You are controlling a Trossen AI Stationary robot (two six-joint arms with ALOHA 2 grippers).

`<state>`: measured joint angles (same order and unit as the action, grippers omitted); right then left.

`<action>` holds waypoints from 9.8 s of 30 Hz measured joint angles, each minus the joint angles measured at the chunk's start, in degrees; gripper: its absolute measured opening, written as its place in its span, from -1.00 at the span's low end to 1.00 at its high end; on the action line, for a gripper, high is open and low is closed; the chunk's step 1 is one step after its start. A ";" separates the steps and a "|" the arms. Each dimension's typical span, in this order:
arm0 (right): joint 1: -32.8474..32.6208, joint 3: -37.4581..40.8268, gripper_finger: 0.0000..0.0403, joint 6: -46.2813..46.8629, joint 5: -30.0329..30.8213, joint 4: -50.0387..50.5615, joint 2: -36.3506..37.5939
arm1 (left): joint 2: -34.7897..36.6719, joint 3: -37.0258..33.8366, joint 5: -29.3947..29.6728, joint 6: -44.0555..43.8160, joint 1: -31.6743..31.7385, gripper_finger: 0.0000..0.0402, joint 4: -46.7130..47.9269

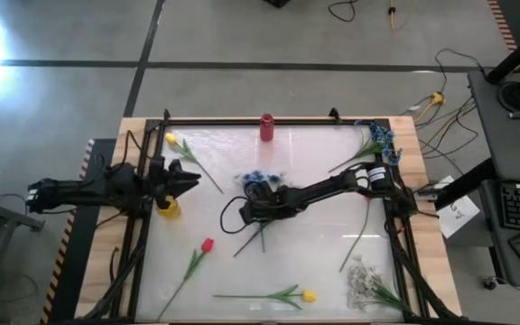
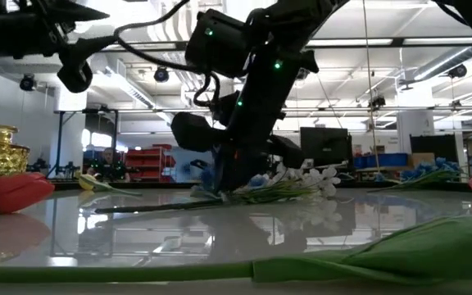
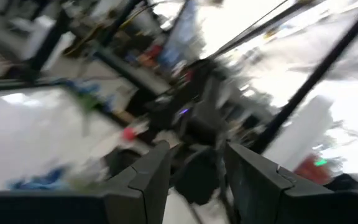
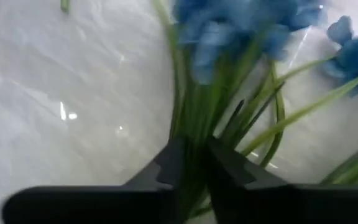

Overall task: Sort flowers into vase by color
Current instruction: Put the left blue flowers into the red flower vase, then put the blue flowers into the red flower vase

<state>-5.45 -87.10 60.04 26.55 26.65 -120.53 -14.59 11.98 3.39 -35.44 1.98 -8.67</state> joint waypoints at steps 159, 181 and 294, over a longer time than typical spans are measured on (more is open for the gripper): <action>-17.51 20.95 0.29 15.82 -8.86 18.67 39.36 | -27.33 19.60 7.12 2.66 0.25 -0.30 20.96; -36.60 21.00 0.29 0.94 -10.06 25.76 39.35 | -45.88 35.08 6.49 -6.38 -19.83 -0.30 23.55; 37.58 50.11 -0.91 -44.93 -17.78 -86.01 42.80 | -32.18 28.84 24.21 2.45 -11.76 -0.30 37.15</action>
<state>32.13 -37.00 15.11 8.76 -59.36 -77.72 -46.77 40.82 27.60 -32.99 -9.78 28.48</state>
